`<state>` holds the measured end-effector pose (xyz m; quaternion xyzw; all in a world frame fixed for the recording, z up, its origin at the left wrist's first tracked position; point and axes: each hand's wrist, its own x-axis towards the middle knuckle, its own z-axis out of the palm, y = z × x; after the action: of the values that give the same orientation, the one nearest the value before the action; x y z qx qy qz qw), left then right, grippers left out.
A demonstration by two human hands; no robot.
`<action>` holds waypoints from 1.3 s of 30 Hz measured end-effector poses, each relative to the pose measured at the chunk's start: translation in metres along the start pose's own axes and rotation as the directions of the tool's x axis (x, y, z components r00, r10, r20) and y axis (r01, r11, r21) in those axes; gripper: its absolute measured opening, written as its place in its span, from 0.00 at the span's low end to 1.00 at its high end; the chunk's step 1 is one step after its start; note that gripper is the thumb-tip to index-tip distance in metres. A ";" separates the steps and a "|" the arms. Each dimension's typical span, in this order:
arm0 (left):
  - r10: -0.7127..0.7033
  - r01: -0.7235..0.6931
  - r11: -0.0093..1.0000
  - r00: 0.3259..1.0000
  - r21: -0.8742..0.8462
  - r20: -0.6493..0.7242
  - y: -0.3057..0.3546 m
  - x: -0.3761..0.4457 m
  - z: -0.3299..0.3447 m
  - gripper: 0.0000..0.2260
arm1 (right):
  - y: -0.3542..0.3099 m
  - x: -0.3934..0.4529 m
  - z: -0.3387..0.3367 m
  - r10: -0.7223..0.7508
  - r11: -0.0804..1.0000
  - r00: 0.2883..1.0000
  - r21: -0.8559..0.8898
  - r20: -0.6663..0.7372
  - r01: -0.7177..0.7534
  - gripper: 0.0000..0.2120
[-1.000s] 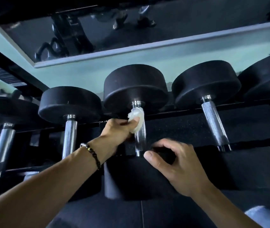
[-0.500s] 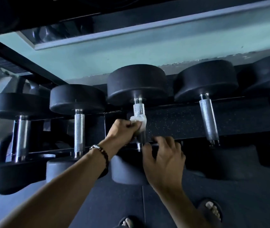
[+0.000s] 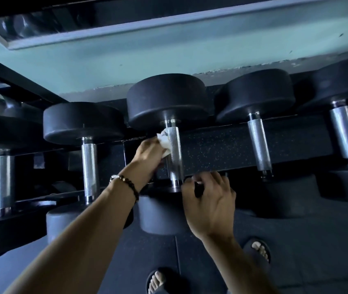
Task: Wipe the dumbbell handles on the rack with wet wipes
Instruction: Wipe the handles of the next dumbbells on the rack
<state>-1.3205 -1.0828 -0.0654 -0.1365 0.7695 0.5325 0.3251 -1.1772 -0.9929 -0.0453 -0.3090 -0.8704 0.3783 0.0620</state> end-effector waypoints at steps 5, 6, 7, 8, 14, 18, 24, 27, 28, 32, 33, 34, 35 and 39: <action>0.191 -0.186 0.982 0.956 0.040 -0.223 0.007 -0.016 0.009 0.14 | 0.003 -0.002 0.001 -0.023 1.000 1.000 -0.007 -0.019 0.022 0.18; 0.210 -0.209 0.977 0.945 0.030 -0.252 0.013 -0.014 0.008 0.13 | 0.003 -0.002 0.001 -0.027 1.000 0.999 -0.015 -0.018 0.027 0.18; 0.209 -0.203 0.978 0.943 0.049 -0.260 0.017 -0.015 0.006 0.14 | 0.003 -0.002 0.001 -0.027 0.999 0.999 -0.020 -0.020 0.027 0.18; 0.194 -0.173 0.980 0.949 0.103 -0.250 0.018 -0.016 0.005 0.14 | 0.003 -0.002 0.001 -0.024 0.999 0.999 -0.024 -0.021 0.023 0.18; 0.103 -0.103 0.995 0.995 -0.003 -0.011 0.008 -0.022 0.003 0.11 | 0.005 -0.003 0.001 -0.035 0.999 0.999 -0.032 -0.016 0.034 0.18; 0.086 -0.087 0.996 0.992 -0.006 -0.089 0.007 -0.006 0.003 0.07 | 0.005 -0.002 0.002 -0.047 0.998 0.999 -0.041 -0.025 0.046 0.18; 0.143 -0.146 0.971 0.989 0.189 0.030 0.000 -0.019 -0.002 0.12 | 0.006 -0.003 0.002 -0.042 0.998 0.999 -0.046 -0.032 0.040 0.16; 0.203 -0.181 0.969 0.971 0.168 -0.124 0.024 0.003 0.006 0.10 | 0.006 -0.002 0.002 -0.033 0.998 0.999 -0.046 -0.039 0.031 0.16; 0.229 -0.200 0.952 0.968 0.230 -0.107 0.019 0.003 0.005 0.09 | 0.006 -0.002 0.002 -0.033 0.998 0.999 -0.049 -0.034 0.031 0.16; 0.220 -0.211 0.933 0.976 0.290 0.004 -0.003 -0.019 0.001 0.12 | 0.004 -0.002 0.001 -0.037 0.998 0.999 -0.059 -0.022 0.035 0.16; 0.260 -0.228 0.917 0.964 0.327 -0.055 0.004 -0.015 0.003 0.15 | 0.004 -0.002 0.001 -0.037 0.998 0.999 -0.059 -0.030 0.035 0.16; 0.290 -0.223 0.907 0.946 0.357 -0.145 0.013 -0.006 0.007 0.17 | 0.004 -0.002 0.001 -0.037 0.998 0.999 -0.054 -0.036 0.035 0.16; 0.289 -0.197 0.912 0.931 0.361 -0.222 0.024 0.000 0.011 0.18 | 0.003 -0.002 0.001 -0.037 0.998 0.998 -0.048 -0.044 0.035 0.15; 0.264 -0.170 0.902 0.944 0.398 -0.196 0.017 -0.011 0.015 0.17 | 0.005 -0.001 0.002 -0.041 0.997 0.998 -0.073 -0.041 0.038 0.15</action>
<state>-1.3164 -1.0643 -0.0492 -0.0492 0.9016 0.3874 0.1860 -1.1744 -0.9925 -0.0499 -0.3016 -0.8879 0.3387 0.0766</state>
